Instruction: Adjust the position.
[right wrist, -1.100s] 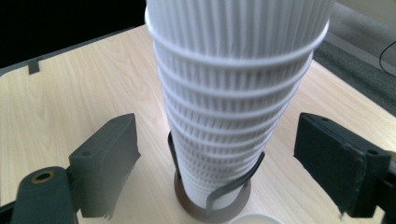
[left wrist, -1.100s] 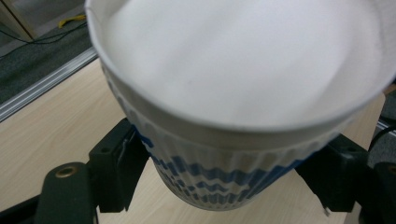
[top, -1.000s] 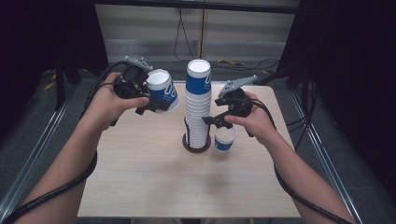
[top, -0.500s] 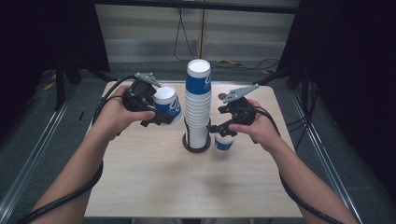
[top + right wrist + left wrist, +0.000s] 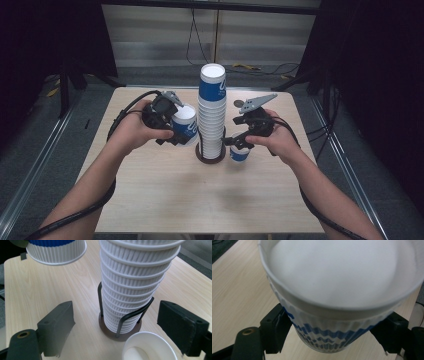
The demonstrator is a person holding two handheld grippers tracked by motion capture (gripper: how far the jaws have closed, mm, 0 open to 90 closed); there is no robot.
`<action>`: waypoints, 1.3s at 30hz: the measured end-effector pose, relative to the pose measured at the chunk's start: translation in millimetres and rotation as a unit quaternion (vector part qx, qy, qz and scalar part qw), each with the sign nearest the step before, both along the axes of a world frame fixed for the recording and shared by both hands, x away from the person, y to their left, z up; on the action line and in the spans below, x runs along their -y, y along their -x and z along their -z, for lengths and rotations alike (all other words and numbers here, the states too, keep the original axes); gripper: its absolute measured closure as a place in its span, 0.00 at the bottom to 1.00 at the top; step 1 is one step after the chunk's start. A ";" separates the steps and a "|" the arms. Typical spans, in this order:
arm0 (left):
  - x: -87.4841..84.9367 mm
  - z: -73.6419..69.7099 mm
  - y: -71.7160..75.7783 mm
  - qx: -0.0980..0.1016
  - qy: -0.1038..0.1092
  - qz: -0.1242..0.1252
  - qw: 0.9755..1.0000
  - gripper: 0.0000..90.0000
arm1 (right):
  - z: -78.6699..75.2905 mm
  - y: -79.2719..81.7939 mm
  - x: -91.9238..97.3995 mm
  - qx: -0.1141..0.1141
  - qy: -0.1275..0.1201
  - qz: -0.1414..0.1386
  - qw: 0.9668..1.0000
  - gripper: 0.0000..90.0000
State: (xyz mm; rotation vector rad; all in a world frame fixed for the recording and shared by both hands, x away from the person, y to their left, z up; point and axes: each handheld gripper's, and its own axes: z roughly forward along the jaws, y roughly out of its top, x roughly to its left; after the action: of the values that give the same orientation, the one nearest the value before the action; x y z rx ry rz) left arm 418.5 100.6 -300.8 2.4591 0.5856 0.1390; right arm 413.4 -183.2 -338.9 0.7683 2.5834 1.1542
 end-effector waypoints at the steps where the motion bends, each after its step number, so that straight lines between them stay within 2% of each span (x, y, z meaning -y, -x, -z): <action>1: 0.3 0.7 -0.1 -0.003 -0.002 0.002 1.000 0.26 | 0.4 0.4 -0.5 0.001 0.001 -0.003 1.000 0.15; 7: 5.9 5.3 2.8 -0.008 -0.016 0.013 1.000 0.26 | 3.1 3.9 0.5 0.002 0.006 -0.011 1.000 0.15; 10: 10.0 9.0 3.5 -0.010 -0.033 0.019 0.999 0.26 | 5.1 6.2 2.7 0.002 0.009 -0.013 1.000 0.15; 14: 14.8 14.5 4.5 -0.015 -0.038 0.025 0.999 0.26 | 7.8 9.9 5.8 0.003 0.011 -0.018 1.000 0.15; 19: 20.7 19.9 5.0 -0.018 -0.058 0.040 0.997 0.26 | 11.2 12.7 10.0 0.001 0.016 -0.018 1.000 0.15; 22: 23.9 23.6 6.9 -0.022 -0.059 0.038 0.997 0.26 | 11.3 13.7 12.5 0.001 0.016 -0.021 1.000 0.15; 30: 29.8 31.9 8.5 -0.026 -0.097 0.052 0.994 0.26 | 13.6 17.1 11.4 -0.002 0.025 -0.034 0.999 0.15; 33: 31.9 35.5 9.9 -0.031 -0.096 0.053 0.993 0.26 | 15.8 17.6 9.1 -0.006 0.027 -0.038 0.999 0.15; 39: 33.5 41.1 10.4 -0.037 -0.116 0.064 0.990 0.26 | 17.7 19.7 3.1 -0.004 0.026 -0.053 0.998 0.15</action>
State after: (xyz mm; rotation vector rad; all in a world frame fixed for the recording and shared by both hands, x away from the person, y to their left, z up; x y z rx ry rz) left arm 408.1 67.1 -341.8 2.7296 0.4629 0.0664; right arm 393.7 -186.3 -356.5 0.6329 2.6790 1.1087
